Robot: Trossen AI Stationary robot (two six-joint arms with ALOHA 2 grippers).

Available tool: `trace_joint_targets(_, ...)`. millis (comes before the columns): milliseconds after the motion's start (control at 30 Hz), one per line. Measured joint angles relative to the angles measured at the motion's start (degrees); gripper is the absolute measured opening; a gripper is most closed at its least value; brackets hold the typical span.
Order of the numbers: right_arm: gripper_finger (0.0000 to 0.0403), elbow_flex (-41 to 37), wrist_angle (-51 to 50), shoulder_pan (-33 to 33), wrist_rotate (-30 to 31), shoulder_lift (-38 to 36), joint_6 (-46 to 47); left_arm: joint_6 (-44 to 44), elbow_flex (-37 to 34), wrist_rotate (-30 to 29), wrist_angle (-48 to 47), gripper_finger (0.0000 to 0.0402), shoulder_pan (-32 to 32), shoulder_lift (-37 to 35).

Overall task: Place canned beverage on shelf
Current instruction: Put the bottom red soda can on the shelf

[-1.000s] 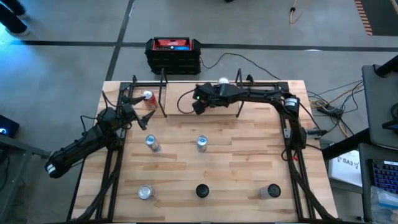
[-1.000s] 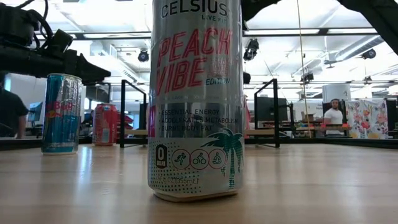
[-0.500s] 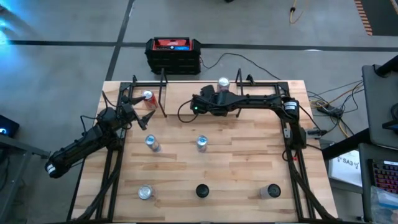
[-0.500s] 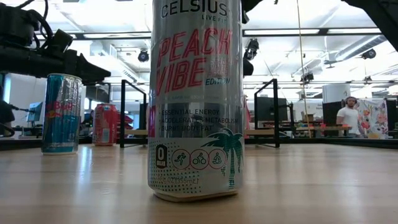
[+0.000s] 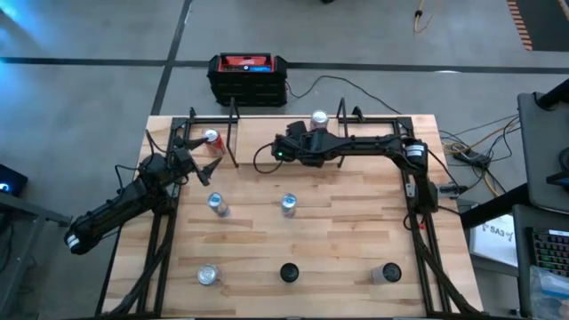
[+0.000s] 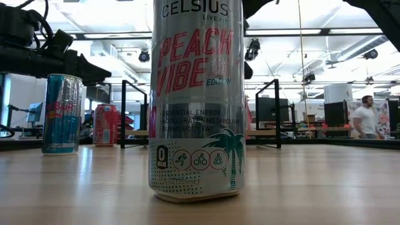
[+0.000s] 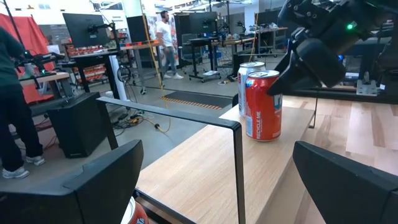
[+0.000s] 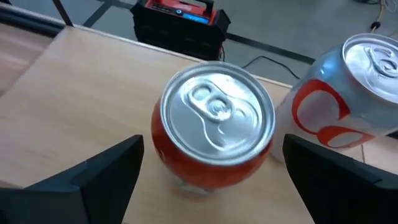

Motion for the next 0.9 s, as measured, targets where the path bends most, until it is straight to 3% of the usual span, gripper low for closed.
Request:
trace_joint_targets(500, 0.0365, -3.30, 6.31, -1.37, 0.26, -0.05, -1.39, -0.02, -0.02, 0.00, -0.01, 0.0398, 0.02, 0.00)
trace_joint_targets(900, 0.0289, -3.30, 7.12, -1.43, 0.25, -0.05, -3.11, -0.02, 0.00, 0.00, -0.01, 0.0398, 0.02, 0.00)
